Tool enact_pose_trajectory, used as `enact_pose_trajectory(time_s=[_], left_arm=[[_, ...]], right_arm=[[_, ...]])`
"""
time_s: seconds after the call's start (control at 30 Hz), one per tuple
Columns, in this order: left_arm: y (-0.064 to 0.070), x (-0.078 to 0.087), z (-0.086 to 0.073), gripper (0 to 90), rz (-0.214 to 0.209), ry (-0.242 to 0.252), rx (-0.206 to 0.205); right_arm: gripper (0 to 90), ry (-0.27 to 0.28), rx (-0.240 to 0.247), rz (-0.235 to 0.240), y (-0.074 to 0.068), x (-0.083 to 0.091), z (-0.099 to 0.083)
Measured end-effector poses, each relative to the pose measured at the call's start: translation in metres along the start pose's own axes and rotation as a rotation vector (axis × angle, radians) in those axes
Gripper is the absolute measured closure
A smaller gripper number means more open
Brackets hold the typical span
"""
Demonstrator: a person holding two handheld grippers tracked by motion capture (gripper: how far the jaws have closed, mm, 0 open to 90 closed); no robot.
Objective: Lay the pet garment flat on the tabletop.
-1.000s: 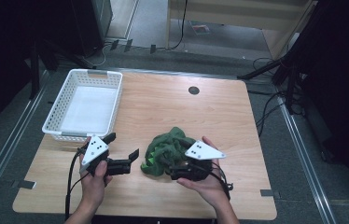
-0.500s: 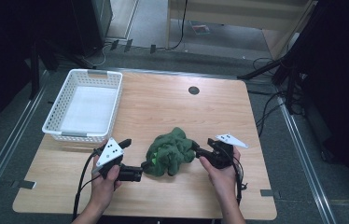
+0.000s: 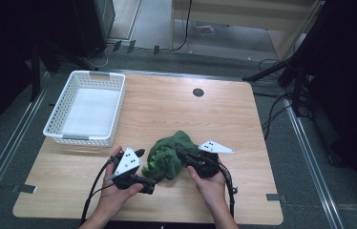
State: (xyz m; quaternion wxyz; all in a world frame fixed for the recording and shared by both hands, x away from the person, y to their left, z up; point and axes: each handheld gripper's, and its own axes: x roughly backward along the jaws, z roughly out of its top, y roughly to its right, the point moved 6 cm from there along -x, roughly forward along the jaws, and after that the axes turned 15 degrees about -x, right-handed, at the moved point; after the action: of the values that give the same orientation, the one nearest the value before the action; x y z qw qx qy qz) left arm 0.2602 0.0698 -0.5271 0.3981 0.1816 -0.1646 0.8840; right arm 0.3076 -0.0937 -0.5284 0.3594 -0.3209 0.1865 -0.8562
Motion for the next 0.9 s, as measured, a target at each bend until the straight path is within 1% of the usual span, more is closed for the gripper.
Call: enact_pose_trajectory(time_s=[0.03, 0.07, 0.13, 0.17, 0.2, 0.23, 0.27, 0.3, 0.33, 0.37, 0.4, 0.43, 0.47, 0.5, 0.53, 0.57, 0.63, 0.67, 0.7, 0.73, 0.77, 0.8, 0.83, 0.87, 0.9], left_arm=[[0.001, -0.002, -0.001, 0.3, 0.002, -0.020, -0.009], [0.001, -0.004, -0.002, 0.3, 0.004, -0.029, -0.014], [0.003, -0.008, -0.003, 1.9, 0.008, -0.046, -0.024], [0.003, -0.010, -0.003, 8.8, 0.009, -0.050, -0.023], [0.004, -0.013, -0.004, 16.7, 0.001, -0.053, -0.026], [0.004, -0.016, -0.006, 18.0, -0.005, -0.064, -0.025], [0.004, -0.020, -0.009, 26.5, -0.002, -0.082, -0.029], [0.003, -0.023, -0.013, 38.3, 0.006, -0.100, -0.032], [0.002, -0.027, -0.016, 46.1, 0.006, -0.117, -0.029], [-0.001, -0.028, -0.019, 57.6, 0.013, -0.131, -0.018], [-0.004, -0.028, -0.021, 68.8, 0.004, -0.130, 0.005], [-0.008, -0.026, -0.023, 73.1, -0.008, -0.128, 0.027], [-0.015, -0.023, -0.025, 78.1, -0.001, -0.135, 0.048], [-0.022, -0.020, -0.027, 79.8, 0.015, -0.138, 0.076], [-0.031, -0.017, -0.030, 79.4, 0.036, -0.149, 0.102], [-0.039, -0.014, -0.034, 77.3, 0.068, -0.162, 0.119], [-0.056, -0.006, -0.042, 65.7, 0.135, -0.181, 0.181], [-0.062, -0.001, -0.043, 56.0, 0.164, -0.178, 0.207], [-0.066, 0.005, -0.041, 49.7, 0.170, -0.155, 0.218], [-0.067, 0.012, -0.036, 47.3, 0.150, -0.113, 0.227], [-0.066, 0.019, -0.030, 44.5, 0.131, -0.073, 0.220], [-0.062, 0.026, -0.021, 42.8, 0.107, -0.026, 0.194], [-0.058, 0.029, -0.015, 43.0, 0.088, -0.002, 0.174], [-0.051, 0.032, -0.009, 44.3, 0.055, 0.025, 0.146], [-0.040, 0.032, -0.001, 46.6, -0.005, 0.046, 0.108]], right_arm=[[90.0, 0.016, 0.019, 0.031, -0.009, 0.005, 0.004], [90.0, 0.032, 0.036, 0.056, -0.016, 0.008, 0.007], [90.0, 0.053, 0.063, 0.087, -0.026, 0.014, 0.012], [90.0, 0.066, 0.070, 0.088, -0.029, 0.017, 0.014], [87.0, 0.083, 0.067, 0.077, -0.030, 0.019, 0.017], [86.2, 0.100, 0.051, 0.072, -0.028, 0.021, 0.019], [84.7, 0.112, 0.028, 0.070, -0.025, 0.022, 0.021], [83.1, 0.114, 0.001, 0.066, -0.020, 0.023, 0.022], [80.3, 0.112, -0.021, 0.052, -0.014, 0.023, 0.023], [78.0, 0.112, -0.037, 0.028, -0.008, 0.023, 0.023], [76.2, 0.110, -0.061, 0.011, -0.002, 0.024, 0.023], [74.4, 0.110, -0.089, -0.008, 0.004, 0.024, 0.023], [72.2, 0.117, -0.106, -0.023, 0.010, 0.025, 0.024], [71.4, 0.121, -0.126, -0.045, 0.015, 0.026, 0.024], [71.1, 0.122, -0.136, -0.063, 0.020, 0.026, 0.024], [70.7, 0.127, -0.138, -0.076, 0.025, 0.026, 0.024], [69.0, 0.126, -0.168, -0.091, 0.031, 0.028, 0.024], [68.5, 0.130, -0.174, -0.095, 0.034, 0.028, 0.024], [68.2, 0.133, -0.176, -0.097, 0.036, 0.028, 0.025], [67.9, 0.133, -0.183, -0.105, 0.038, 0.029, 0.025], [67.7, 0.135, -0.183, -0.108, 0.039, 0.030, 0.025], [67.2, 0.135, -0.184, -0.112, 0.039, 0.030, 0.025], [66.9, 0.135, -0.183, -0.118, 0.040, 0.031, 0.025], [66.7, 0.139, -0.182, -0.119, 0.041, 0.031, 0.025], [66.5, 0.139, -0.186, -0.120, 0.042, 0.031, 0.025]])
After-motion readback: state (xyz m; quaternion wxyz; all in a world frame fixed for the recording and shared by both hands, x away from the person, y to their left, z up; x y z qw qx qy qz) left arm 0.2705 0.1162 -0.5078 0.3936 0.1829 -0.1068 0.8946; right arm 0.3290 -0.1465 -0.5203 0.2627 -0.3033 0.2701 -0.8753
